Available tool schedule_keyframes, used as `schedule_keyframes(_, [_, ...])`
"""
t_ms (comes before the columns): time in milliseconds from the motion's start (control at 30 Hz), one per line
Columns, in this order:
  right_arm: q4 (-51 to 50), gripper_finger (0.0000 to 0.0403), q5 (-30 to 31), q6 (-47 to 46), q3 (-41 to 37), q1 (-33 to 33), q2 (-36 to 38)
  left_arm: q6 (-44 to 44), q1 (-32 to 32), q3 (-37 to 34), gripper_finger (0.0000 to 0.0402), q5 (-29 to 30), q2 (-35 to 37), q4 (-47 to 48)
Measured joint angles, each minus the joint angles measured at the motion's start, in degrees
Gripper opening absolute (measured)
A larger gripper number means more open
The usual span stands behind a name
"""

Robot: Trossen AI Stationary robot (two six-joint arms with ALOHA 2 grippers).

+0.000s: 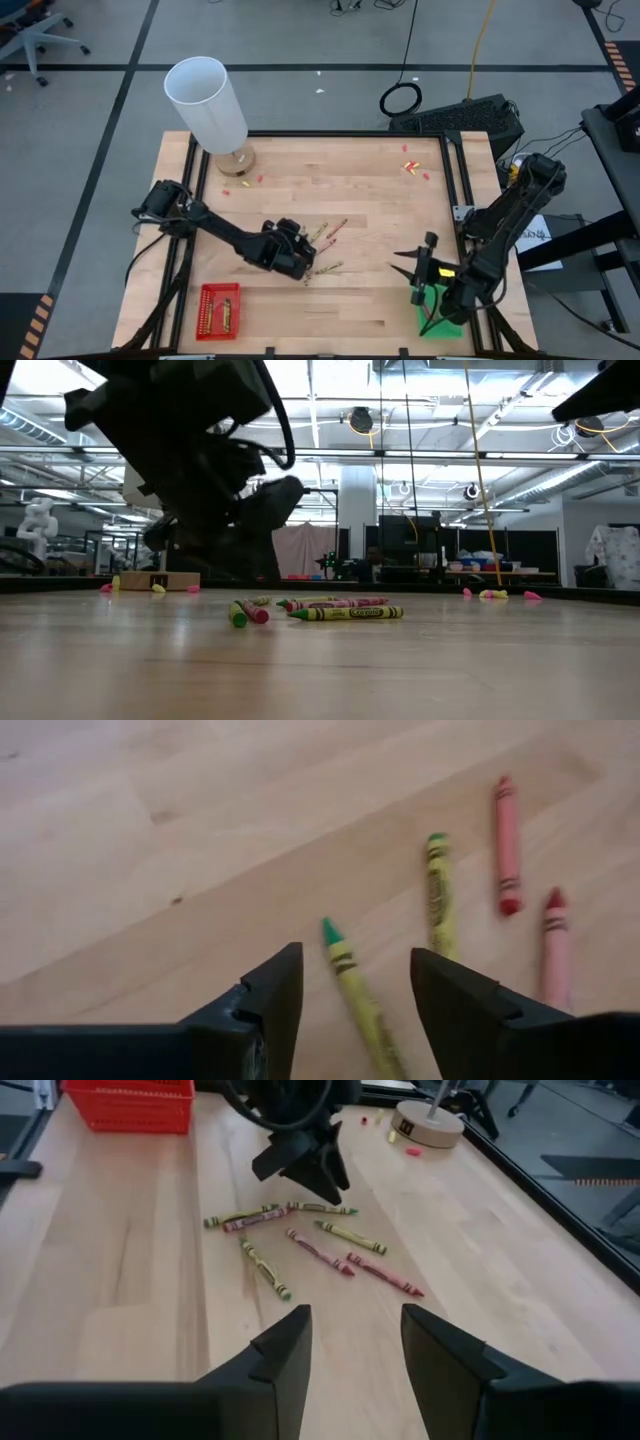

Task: Sort crayons
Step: Put the green crayon into the red bin

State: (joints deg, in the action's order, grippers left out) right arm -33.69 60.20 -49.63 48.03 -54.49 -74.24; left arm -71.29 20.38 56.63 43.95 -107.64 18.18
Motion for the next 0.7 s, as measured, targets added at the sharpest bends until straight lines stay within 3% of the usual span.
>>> schedule_keyframes(700, [3.54, 0.0139, -0.26, 0.87, -0.83, 4.87, 0.00, -0.29, 0.08, 0.17, 0.0177, -1.51, -4.81, 0.26])
